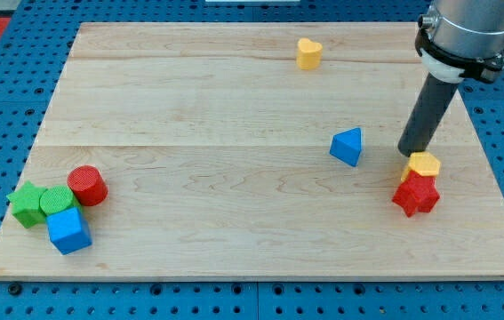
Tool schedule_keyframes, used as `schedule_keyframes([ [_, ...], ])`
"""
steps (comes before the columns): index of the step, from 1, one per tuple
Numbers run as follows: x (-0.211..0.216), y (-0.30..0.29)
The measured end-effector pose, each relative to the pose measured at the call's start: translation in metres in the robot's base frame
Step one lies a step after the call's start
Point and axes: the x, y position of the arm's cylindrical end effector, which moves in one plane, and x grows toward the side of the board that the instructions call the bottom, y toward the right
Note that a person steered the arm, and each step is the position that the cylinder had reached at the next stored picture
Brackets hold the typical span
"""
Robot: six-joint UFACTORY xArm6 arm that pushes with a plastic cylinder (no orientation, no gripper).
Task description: Slide the triangle into the hexagon
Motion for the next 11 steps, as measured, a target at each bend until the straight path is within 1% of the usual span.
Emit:
schedule_keyframes([
  [1,0.014,-0.009],
  [2,-0.003,-0.029],
  [3,-0.041,-0.029],
  [4,-0.051,-0.057],
  [5,-0.048,-0.109],
  [6,-0.027,-0.097],
  [7,-0.003,-0.040],
  [8,-0.003,-0.028],
  [9,-0.056,-0.066],
  [11,-0.178,-0.061],
])
